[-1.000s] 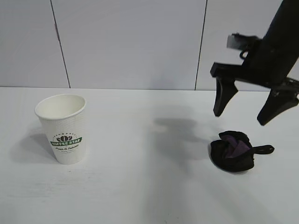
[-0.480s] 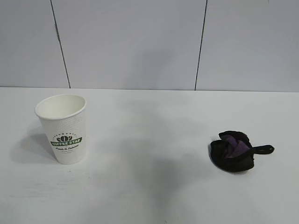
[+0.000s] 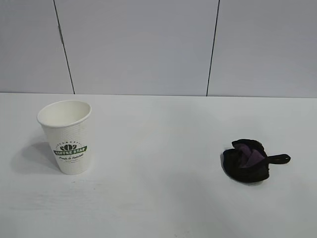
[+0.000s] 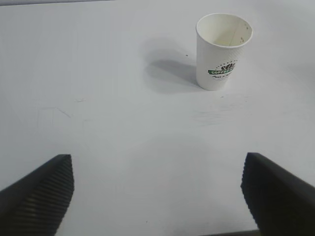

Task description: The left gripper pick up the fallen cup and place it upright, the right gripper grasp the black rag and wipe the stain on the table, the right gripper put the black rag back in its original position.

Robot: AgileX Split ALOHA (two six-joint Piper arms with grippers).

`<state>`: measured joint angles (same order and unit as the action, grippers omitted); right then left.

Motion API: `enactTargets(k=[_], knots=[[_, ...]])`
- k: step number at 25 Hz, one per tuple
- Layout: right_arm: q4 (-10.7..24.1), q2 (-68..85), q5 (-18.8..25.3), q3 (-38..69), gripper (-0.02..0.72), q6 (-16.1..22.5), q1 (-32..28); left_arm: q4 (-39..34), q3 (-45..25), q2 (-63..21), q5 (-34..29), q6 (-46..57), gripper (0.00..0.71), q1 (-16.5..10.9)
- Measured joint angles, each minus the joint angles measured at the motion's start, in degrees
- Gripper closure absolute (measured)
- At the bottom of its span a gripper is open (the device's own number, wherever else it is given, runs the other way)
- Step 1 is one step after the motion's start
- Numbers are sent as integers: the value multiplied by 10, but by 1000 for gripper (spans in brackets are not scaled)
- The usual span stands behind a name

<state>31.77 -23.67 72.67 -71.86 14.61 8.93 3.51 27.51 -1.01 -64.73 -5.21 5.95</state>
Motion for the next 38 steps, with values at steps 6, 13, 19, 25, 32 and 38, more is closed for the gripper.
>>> enactTargets(k=[6, 13, 19, 25, 32, 38], knots=[[-188, 106, 0, 6, 105, -9, -2, 0, 0, 0, 0, 0, 47, 0], [-341, 149, 0, 108, 105, -77, -50, 0, 0, 0, 0, 0, 47, 0], [-354, 225, 0, 238, 106, -101, -81, 0, 0, 0, 0, 0, 47, 0], [-324, 249, -5, 332, 106, -109, -91, 0, 0, 0, 0, 0, 47, 0], [-318, 249, -83, 419, 114, -114, -90, 0, 0, 0, 0, 0, 47, 0], [-313, 249, -98, 448, 114, -114, -90, 0, 0, 0, 0, 0, 47, 0]])
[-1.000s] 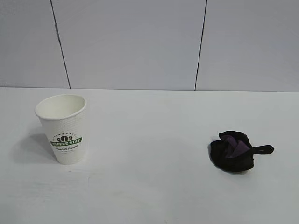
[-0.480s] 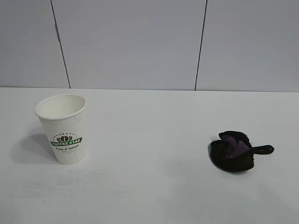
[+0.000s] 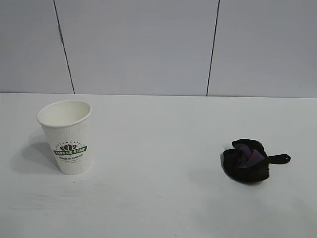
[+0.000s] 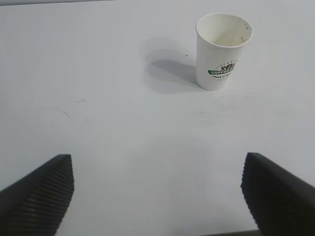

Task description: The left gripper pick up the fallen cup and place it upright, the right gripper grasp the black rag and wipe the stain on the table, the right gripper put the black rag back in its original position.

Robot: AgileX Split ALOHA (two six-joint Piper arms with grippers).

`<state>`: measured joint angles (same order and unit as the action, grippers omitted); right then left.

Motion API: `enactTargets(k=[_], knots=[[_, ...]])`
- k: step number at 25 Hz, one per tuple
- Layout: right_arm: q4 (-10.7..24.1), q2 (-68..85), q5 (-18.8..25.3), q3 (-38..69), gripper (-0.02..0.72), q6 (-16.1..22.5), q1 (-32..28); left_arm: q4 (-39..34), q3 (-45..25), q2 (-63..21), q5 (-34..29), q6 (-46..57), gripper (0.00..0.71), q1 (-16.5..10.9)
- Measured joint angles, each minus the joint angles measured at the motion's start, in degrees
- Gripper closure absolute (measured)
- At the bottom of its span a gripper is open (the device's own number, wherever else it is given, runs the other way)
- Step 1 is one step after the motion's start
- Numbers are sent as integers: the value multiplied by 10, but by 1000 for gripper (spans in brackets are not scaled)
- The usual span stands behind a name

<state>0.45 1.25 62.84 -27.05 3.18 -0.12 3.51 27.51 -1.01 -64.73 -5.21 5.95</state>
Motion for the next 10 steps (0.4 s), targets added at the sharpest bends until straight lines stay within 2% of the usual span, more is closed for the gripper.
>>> enactTargets(k=[10], knots=[[1, 0, -5, 0, 114, 0, 0, 0, 0, 0, 0, 0, 48, 0]])
